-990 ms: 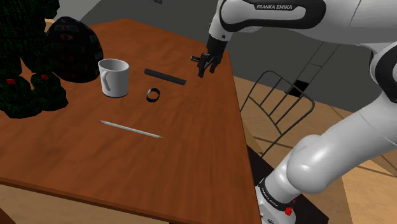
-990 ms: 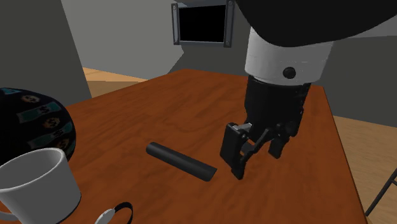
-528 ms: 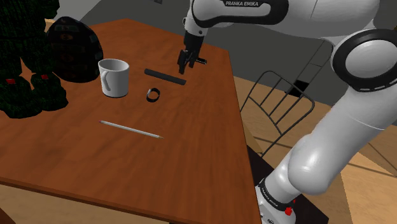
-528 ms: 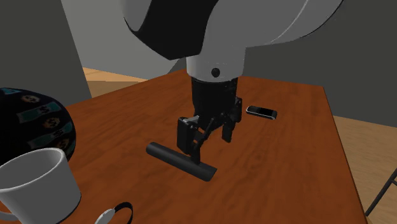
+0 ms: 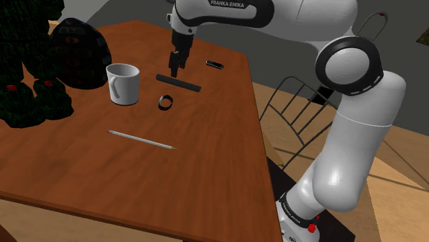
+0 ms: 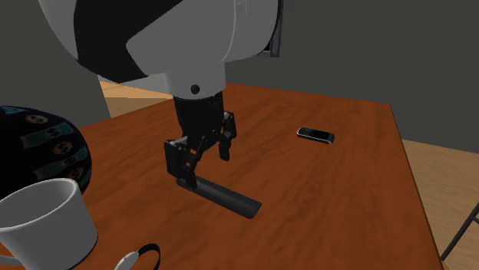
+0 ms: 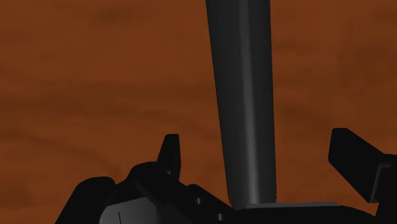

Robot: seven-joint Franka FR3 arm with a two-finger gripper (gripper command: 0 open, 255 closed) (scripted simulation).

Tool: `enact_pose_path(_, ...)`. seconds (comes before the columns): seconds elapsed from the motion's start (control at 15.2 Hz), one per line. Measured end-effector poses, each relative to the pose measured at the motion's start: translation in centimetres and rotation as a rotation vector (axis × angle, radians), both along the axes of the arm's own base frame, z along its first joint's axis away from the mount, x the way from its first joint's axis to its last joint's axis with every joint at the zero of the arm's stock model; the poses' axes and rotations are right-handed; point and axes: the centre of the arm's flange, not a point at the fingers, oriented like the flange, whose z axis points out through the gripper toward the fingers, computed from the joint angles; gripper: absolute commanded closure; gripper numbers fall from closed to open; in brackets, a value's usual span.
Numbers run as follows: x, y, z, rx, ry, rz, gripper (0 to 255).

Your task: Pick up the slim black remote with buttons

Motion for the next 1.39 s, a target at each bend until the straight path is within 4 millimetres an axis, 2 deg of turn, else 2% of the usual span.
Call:
enact_pose_path(0.53,0.5,0.6,-3.8,-0.002,0.000,0.015,0)
enact_pose_path(0.59,0.5,0.6,-4.0,-0.002,0.000,0.015,255)
enact_pose_path(1.25,0.4,0.8,-3.9,0.000,-0.004,0.017,255)
enact_pose_path(1.39,0.5,0.7,-3.4,-0.001,-0.002,0.016,255)
